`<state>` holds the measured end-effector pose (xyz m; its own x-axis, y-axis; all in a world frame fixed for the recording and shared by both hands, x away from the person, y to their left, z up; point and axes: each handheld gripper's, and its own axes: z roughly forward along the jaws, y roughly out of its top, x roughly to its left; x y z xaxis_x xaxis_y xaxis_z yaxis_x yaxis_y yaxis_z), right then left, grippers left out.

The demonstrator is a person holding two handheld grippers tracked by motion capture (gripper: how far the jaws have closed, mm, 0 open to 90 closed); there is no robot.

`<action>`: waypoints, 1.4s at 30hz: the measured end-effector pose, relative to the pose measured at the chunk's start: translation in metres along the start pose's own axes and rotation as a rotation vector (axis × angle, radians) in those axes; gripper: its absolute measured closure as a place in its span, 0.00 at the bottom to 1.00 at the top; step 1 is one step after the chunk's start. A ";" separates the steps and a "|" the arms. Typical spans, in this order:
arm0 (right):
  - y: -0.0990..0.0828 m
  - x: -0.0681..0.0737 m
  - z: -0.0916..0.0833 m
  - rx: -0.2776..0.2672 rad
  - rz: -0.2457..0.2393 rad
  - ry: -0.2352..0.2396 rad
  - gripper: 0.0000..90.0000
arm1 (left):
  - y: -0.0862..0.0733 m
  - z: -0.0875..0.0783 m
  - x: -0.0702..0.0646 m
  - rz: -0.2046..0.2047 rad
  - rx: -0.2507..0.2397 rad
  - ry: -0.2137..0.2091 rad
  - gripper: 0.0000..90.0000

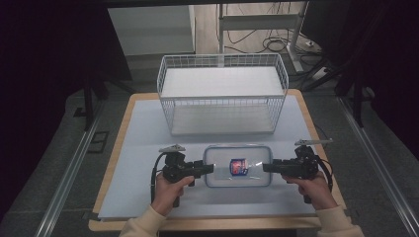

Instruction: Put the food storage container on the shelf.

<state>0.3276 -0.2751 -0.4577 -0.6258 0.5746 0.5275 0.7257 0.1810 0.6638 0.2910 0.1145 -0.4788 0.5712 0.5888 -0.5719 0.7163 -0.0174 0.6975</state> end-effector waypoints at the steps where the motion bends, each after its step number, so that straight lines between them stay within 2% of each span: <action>1: 0.001 0.001 0.000 -0.003 -0.004 0.000 0.55 | 0.001 -0.001 0.000 0.004 -0.002 -0.001 0.57; 10: 0.006 0.008 -0.001 -0.024 -0.029 -0.003 0.55 | 0.006 -0.008 -0.002 0.018 -0.015 0.002 0.57; 13: 0.011 0.011 -0.002 -0.039 -0.041 -0.006 0.55 | 0.011 -0.011 -0.003 0.036 -0.022 0.003 0.57; 20: 0.018 0.014 0.000 -0.057 -0.054 -0.006 0.55 | 0.016 -0.014 -0.002 0.033 -0.027 0.007 0.57; 22: 0.020 0.016 0.001 -0.054 -0.071 -0.012 0.55 | 0.018 -0.013 -0.004 0.051 -0.019 0.049 0.55; 23: 0.023 0.021 0.002 -0.050 -0.091 -0.033 0.55 | 0.020 -0.014 -0.003 0.053 -0.032 0.047 0.53; 24: 0.023 0.021 0.002 -0.050 -0.091 -0.033 0.55 | 0.020 -0.014 -0.003 0.053 -0.032 0.047 0.54; 25: 0.025 0.021 0.002 -0.057 -0.089 -0.029 0.55 | 0.022 -0.016 0.001 0.029 -0.049 0.010 0.54; 26: 0.027 0.020 0.001 -0.065 -0.078 -0.017 0.55 | 0.023 -0.017 0.002 0.018 -0.057 -0.005 0.56; 32: 0.032 0.019 -0.001 -0.079 -0.078 -0.007 0.55 | 0.028 -0.019 0.001 0.033 -0.058 -0.003 0.56; 36: 0.036 0.020 -0.005 -0.091 -0.075 0.005 0.55 | 0.035 -0.025 -0.003 0.051 -0.066 -0.024 0.59; 42: 0.043 0.023 -0.010 -0.108 -0.081 0.018 0.55 | 0.045 -0.030 -0.009 0.075 -0.074 -0.020 0.59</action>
<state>0.3416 -0.2622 -0.4122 -0.6871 0.5470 0.4783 0.6378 0.1387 0.7576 0.3060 0.1326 -0.4297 0.6305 0.5721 -0.5245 0.6399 -0.0007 0.7685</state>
